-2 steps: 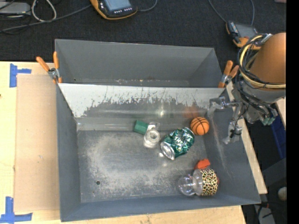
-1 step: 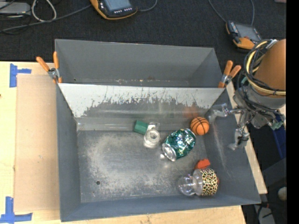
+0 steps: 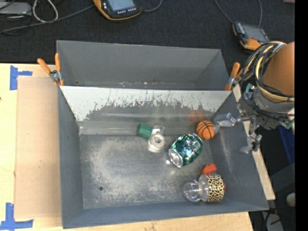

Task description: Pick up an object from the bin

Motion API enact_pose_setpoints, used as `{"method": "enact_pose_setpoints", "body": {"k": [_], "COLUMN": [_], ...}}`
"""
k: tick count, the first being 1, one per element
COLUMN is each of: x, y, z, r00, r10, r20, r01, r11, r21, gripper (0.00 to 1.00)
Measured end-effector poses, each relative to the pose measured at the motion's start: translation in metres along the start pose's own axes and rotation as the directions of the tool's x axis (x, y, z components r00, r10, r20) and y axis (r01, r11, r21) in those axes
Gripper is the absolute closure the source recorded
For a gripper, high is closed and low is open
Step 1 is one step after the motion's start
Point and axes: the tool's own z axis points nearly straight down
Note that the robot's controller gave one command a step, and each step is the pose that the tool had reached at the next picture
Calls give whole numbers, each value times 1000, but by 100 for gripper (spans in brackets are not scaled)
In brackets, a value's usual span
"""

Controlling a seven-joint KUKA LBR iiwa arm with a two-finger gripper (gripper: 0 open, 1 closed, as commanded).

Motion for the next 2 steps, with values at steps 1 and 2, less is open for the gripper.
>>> {"method": "enact_pose_setpoints", "body": {"k": [1,2], "x": [21,-1], "y": [15,-4], "z": [25,4], "r00": [998,986], "r10": [-69,-164], "r20": [0,3], "r01": [69,164], "r11": [998,986], "r21": [-2,-1], "gripper": [0,100]}}
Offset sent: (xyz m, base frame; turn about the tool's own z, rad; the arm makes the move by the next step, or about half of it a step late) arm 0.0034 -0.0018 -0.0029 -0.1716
